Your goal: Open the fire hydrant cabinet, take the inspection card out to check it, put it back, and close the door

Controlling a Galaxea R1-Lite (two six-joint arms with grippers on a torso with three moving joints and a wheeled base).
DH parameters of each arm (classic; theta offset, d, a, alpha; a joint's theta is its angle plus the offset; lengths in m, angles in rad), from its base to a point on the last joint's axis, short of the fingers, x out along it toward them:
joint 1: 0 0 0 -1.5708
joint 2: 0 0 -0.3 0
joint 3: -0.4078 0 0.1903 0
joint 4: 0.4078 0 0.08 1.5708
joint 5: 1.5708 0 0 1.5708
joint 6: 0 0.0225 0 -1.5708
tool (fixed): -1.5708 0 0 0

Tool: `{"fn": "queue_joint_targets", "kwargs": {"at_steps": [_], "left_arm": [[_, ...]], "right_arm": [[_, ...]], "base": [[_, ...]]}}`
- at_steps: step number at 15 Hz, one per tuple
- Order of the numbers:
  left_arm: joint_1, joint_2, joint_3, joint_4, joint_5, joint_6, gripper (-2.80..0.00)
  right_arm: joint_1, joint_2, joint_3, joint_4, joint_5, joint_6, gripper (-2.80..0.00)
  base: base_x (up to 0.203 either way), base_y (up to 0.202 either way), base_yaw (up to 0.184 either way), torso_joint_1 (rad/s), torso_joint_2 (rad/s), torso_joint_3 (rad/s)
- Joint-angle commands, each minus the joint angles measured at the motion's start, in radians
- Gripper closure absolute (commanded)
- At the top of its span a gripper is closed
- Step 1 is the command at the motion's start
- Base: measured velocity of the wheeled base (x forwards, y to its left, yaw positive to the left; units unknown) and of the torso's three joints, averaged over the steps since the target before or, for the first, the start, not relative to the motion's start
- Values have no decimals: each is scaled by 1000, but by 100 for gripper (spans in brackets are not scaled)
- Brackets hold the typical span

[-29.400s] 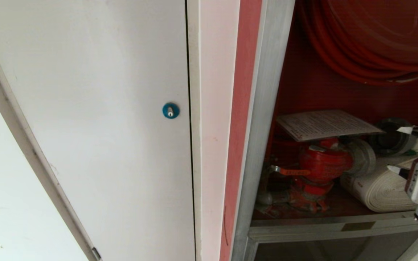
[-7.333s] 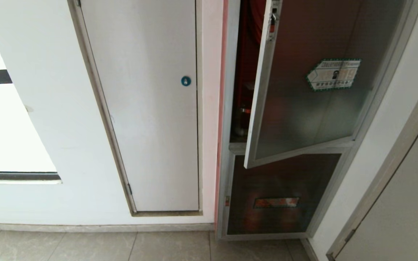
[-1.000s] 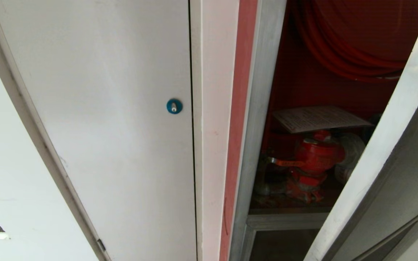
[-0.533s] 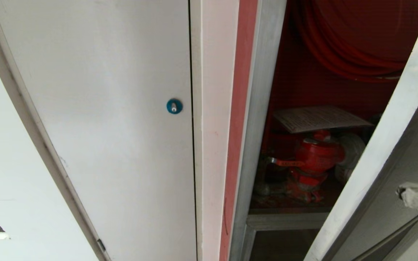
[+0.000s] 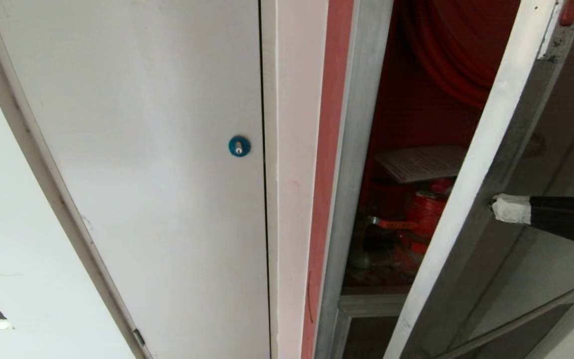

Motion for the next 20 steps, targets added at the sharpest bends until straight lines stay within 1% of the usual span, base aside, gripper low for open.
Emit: {"fn": "queue_joint_targets", "kwargs": {"at_steps": [1,4,11,13,16,20], "left_arm": [[0,-1,6,0,0,0,0],[0,0,6,0,0,0,0],[0,0,6,0,0,0,0],[0,-1,6,0,0,0,0],[0,-1,6,0,0,0,0],[0,-1,6,0,0,0,0]], "right_arm": [[0,78,-13,-32,-2,0,0],[2,180,-35,-95,-34,0,0],[0,387,-129,-260,-169,1,0],[0,429,-142,-298,-180,1,0],[-6,472,-172,-305,-208,1,0],[-6,528,-188,-381,-248,-7,0]], "base": [[0,0,0,0,0,0],[0,0,0,0,0,0],[0,0,0,0,0,0],[0,0,0,0,0,0],[0,0,0,0,0,0],[0,0,0,0,0,0]]}}
